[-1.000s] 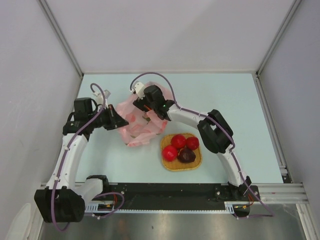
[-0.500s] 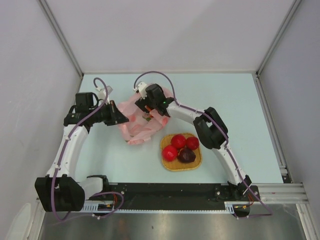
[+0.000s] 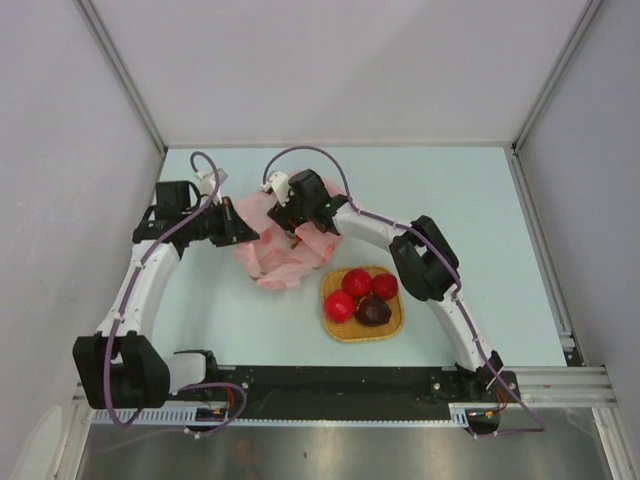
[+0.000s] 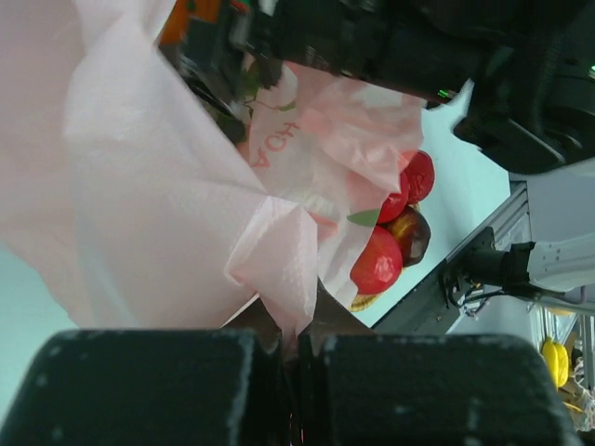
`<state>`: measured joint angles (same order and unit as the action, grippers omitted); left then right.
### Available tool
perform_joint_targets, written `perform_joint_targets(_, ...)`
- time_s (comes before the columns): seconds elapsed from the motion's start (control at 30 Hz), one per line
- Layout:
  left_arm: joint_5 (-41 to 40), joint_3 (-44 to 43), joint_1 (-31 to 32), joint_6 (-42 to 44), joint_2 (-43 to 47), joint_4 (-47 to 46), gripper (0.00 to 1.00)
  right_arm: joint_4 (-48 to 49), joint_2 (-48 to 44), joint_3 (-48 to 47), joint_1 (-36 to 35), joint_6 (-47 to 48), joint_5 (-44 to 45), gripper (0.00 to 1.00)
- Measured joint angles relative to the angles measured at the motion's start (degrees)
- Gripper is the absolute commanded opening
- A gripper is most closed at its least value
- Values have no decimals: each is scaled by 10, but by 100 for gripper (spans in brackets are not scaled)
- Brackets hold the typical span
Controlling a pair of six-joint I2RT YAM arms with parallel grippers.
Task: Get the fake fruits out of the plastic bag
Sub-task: Take out the fake fruit from the plastic bag, then place the fake fruit on the plate.
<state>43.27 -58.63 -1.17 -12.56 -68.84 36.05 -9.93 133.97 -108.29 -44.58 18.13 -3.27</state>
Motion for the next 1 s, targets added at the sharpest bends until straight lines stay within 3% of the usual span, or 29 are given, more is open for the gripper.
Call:
perform_joint_targets(0.47,-11,-48,0,-39,-75,-62,0,-63,-269,148,-24,37,-218,57)
perform_joint_targets(0.7,-15,-49,0,-46,-84,-77,0,-116,-404,213,-32,75,-268,56)
perform_joint_targets(0.8,-19,-49,0,-46,-84,-80,0,-165,-485,274,-9,95,-267,55)
perform_joint_targets(1.0,-33,-51,0,-41,-84,-79,0,-265,-626,398,111,146,-249,56)
